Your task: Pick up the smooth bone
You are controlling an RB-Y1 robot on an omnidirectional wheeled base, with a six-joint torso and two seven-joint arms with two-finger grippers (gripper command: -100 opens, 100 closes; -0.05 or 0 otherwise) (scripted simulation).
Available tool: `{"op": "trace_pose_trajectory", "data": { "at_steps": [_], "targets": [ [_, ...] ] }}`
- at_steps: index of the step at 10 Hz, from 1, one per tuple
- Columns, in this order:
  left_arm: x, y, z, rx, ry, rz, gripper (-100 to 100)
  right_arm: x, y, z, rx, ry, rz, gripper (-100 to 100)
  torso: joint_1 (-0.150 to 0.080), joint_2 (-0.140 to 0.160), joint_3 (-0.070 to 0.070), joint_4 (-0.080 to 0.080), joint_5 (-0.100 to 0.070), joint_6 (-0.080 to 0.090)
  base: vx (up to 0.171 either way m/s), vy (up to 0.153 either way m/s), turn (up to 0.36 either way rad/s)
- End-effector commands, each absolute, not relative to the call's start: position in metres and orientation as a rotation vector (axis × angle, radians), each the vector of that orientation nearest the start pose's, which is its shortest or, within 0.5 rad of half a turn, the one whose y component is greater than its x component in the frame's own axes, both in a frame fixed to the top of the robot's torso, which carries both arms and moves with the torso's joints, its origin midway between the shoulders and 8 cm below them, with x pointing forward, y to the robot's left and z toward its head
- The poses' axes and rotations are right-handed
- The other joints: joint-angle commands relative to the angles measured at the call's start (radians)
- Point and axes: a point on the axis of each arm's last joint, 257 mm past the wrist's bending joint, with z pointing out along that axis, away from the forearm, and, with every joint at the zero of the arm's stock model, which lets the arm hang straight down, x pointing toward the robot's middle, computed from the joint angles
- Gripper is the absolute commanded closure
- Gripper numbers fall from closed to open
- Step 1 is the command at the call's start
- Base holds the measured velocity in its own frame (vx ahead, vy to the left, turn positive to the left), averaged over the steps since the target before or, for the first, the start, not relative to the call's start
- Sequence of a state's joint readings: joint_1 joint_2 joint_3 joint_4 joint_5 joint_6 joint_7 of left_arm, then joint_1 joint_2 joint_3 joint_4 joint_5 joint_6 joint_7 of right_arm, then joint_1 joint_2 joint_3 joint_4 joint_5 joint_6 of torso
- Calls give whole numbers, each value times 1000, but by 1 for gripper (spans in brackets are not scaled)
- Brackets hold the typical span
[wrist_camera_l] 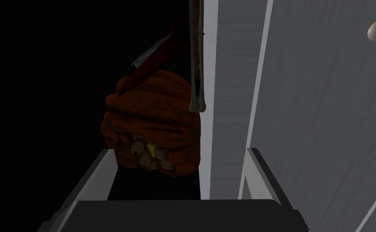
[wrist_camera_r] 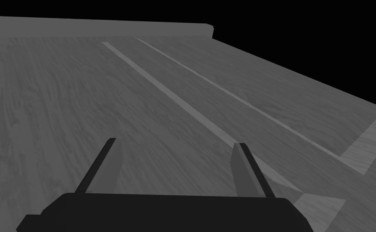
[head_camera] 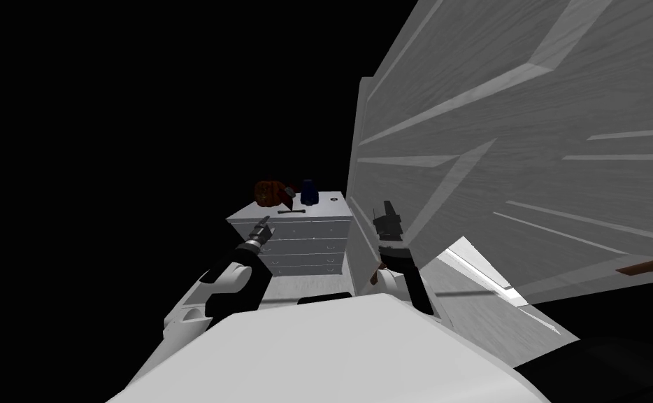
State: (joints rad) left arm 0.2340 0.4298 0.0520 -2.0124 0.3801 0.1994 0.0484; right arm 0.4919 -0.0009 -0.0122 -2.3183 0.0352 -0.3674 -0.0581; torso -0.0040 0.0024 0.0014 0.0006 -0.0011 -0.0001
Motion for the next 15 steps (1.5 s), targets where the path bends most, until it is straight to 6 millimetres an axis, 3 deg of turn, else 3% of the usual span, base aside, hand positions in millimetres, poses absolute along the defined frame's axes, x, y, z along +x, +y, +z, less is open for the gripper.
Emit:
{"op": "trace_pose_trajectory", "data": {
  "at_steps": [1, 5, 6, 8, 9, 15],
  "targets": [
    [490, 327, -155, -1199, 1303, -1213, -100, 358, -282, 18, 730, 672, 1301, 0, 0, 0, 0, 0, 0, 0, -49, -78, 28],
    [497, 334, -181, -1282, 1403, -1158, -100, 358, -282, 18, 730, 672, 1301, 0, -3, 2, 1, 1, -1, 0, -64, -100, 26],
    [507, 340, -184, -1296, 1436, -1146, -100, 358, -282, 18, 730, 672, 1301, 0, 0, 0, 0, 0, 0, 0, -16, -71, -58],
    [504, 341, -198, -1339, 1477, -1114, -100, 358, -282, 18, 730, 672, 1301, 0, -1, -2, -1, 0, 0, 0, -10, -51, -4],
    [512, 349, -201, -1358, 1512, -1094, -100, 358, -282, 18, 730, 672, 1301, 0, 2, -2, -1, 0, 0, 0, -13, -62, -36],
    [518, 367, -226, -1474, 1649, -990, -100, 358, -282, 18, 730, 672, 1301, 0, 2, -1, -1, 0, 0, 0, -22, -55, -36]
  ]
}}
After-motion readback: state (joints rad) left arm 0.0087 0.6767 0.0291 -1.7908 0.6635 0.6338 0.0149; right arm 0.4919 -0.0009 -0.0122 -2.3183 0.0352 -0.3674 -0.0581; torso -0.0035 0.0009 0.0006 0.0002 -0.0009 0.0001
